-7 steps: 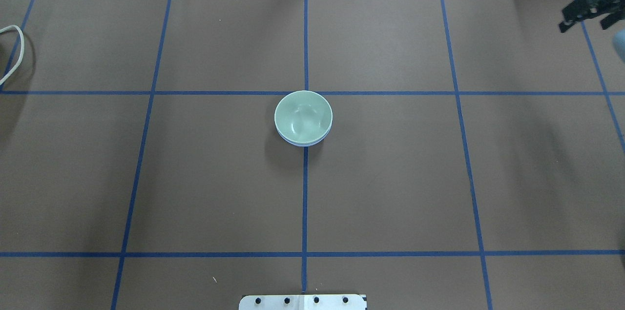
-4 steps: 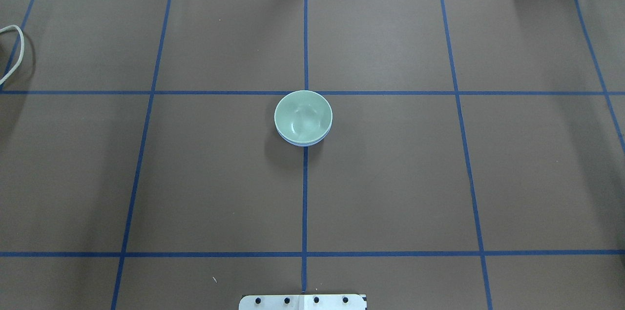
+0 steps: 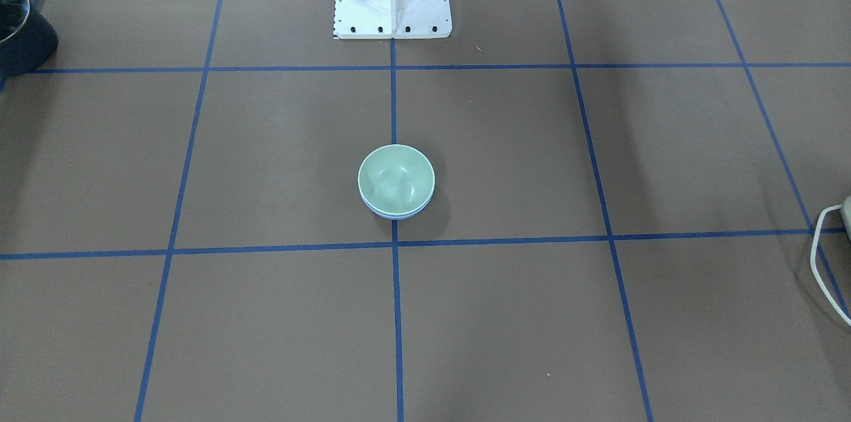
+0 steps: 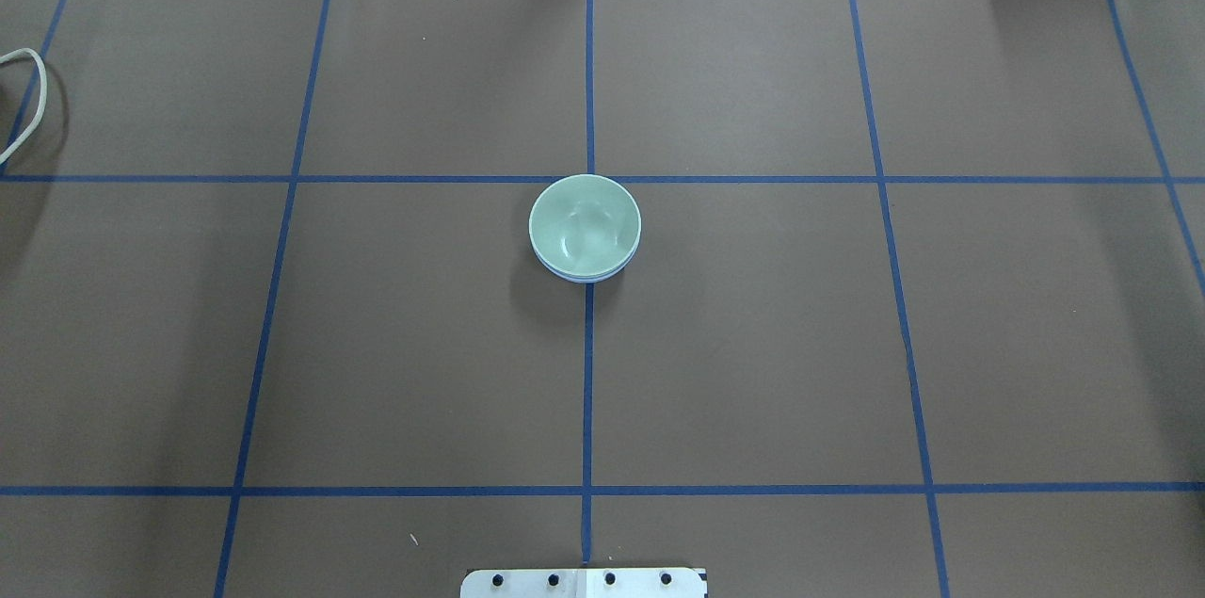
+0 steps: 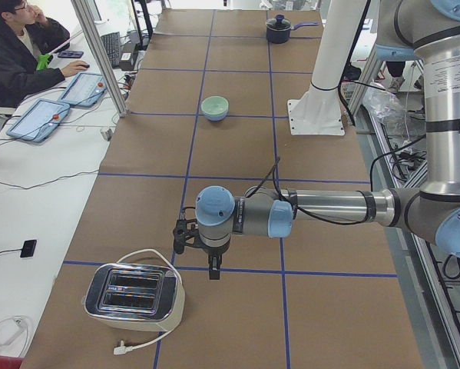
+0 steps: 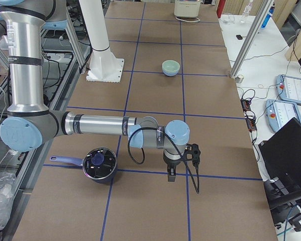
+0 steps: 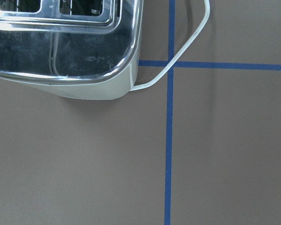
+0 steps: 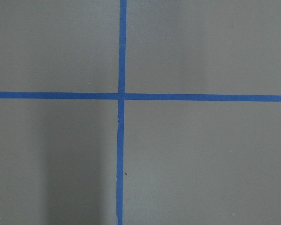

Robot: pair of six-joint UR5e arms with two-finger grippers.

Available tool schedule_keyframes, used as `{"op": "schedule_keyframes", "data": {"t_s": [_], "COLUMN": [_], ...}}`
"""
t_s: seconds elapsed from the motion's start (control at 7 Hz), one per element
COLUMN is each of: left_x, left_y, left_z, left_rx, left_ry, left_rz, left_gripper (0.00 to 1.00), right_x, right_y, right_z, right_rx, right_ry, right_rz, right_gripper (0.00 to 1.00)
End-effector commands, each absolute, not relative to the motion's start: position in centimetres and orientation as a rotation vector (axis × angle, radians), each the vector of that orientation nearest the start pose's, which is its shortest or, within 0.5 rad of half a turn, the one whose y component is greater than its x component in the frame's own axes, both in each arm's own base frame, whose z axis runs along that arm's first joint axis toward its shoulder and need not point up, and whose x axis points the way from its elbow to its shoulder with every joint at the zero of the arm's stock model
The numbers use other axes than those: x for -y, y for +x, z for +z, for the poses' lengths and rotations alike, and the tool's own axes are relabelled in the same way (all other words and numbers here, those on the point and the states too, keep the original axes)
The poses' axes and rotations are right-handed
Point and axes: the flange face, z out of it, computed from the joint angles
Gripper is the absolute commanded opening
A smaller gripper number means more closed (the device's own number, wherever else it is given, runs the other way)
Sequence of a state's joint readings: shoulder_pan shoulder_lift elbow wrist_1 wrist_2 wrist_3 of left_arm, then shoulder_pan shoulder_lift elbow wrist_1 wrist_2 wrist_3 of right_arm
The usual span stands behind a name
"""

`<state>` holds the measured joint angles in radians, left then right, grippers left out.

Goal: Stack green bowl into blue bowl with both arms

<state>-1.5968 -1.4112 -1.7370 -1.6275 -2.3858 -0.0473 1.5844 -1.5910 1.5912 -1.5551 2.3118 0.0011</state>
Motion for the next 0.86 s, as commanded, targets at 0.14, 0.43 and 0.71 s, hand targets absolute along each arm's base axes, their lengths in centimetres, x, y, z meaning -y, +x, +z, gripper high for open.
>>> {"op": "schedule_keyframes", "data": {"t_s": [0.14, 0.43, 0.71], "left_x": [42.94, 42.72, 42.65], "left_y": [-7.24, -7.24, -7.24], "left_z": [64.21, 64.42, 64.49], "left_rx": [-0.81, -0.809, -0.809], "left_ry": [0.082, 0.078, 0.076], "left_rz": [-0.032, -0.032, -0.034], "left_gripper": [0.98, 0.98, 0.98], "right_x": [48.29, 48.28, 48.21], "right_y": [7.26, 7.26, 7.19], "right_z": [65.93, 66.0, 66.15], "right_rx": [0.742, 0.742, 0.742], "right_ry": [0.019, 0.017, 0.013], "right_rz": [0.01, 0.011, 0.012], "right_gripper": [1.0, 1.0, 1.0]}}
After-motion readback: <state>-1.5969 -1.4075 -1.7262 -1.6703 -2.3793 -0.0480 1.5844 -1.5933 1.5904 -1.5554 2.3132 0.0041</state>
